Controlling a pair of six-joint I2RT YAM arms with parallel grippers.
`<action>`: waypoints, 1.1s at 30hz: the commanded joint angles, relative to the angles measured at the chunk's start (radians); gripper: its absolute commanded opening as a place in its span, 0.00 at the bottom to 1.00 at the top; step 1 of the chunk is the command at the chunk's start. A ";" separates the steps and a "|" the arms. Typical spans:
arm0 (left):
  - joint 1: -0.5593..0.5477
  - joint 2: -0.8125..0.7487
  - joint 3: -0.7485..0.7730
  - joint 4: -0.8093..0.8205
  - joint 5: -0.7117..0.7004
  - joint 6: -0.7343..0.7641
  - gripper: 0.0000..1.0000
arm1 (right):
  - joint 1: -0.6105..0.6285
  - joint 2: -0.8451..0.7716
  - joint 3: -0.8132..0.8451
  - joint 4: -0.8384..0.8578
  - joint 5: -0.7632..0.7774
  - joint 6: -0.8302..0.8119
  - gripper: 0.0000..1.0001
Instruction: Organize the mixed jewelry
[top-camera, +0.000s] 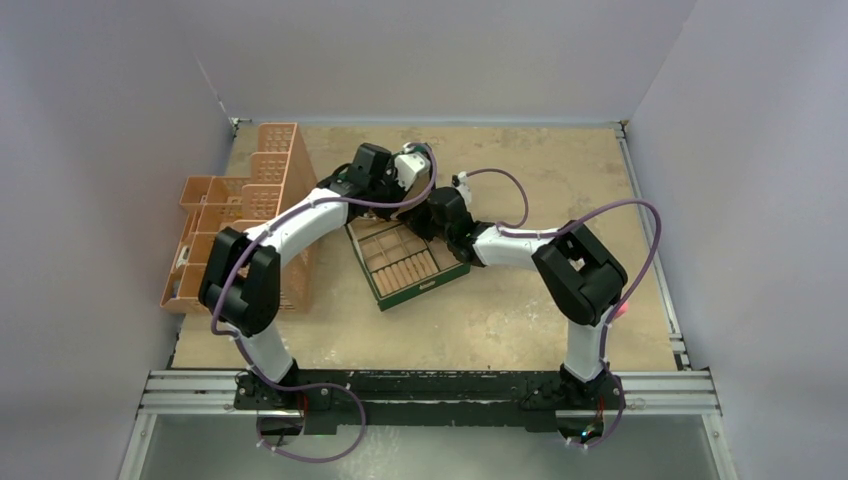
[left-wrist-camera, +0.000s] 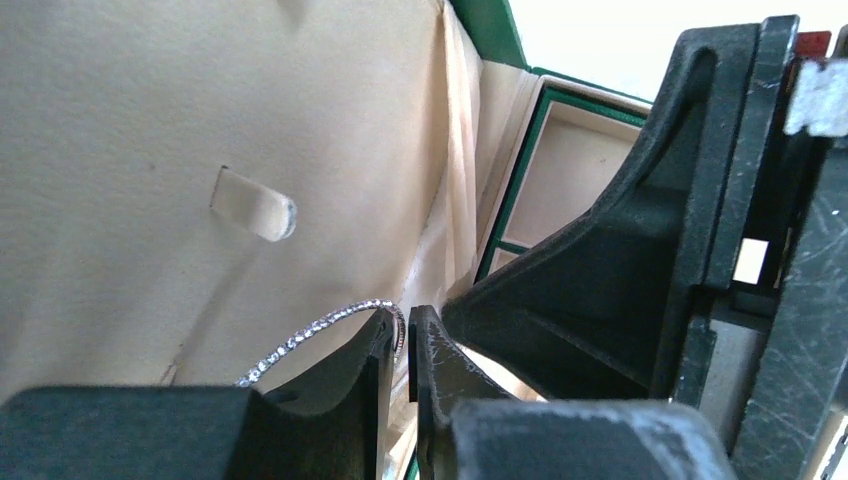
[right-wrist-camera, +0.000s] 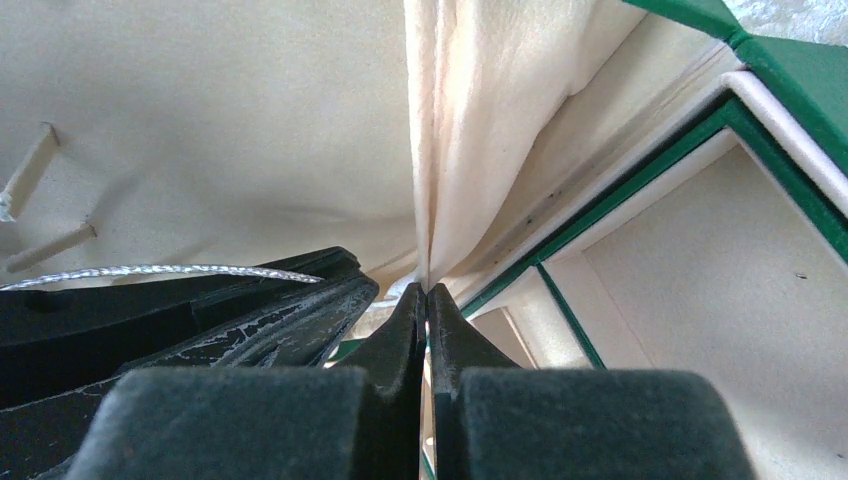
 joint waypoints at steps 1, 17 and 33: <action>0.024 -0.056 0.052 -0.013 0.026 0.004 0.13 | 0.026 -0.035 -0.019 -0.056 -0.041 -0.023 0.00; 0.057 -0.098 0.050 -0.027 0.057 -0.042 0.31 | 0.027 -0.037 -0.006 -0.054 -0.039 -0.034 0.00; 0.058 -0.176 -0.008 -0.020 -0.022 -0.204 0.46 | 0.027 -0.067 0.007 -0.013 -0.093 -0.068 0.00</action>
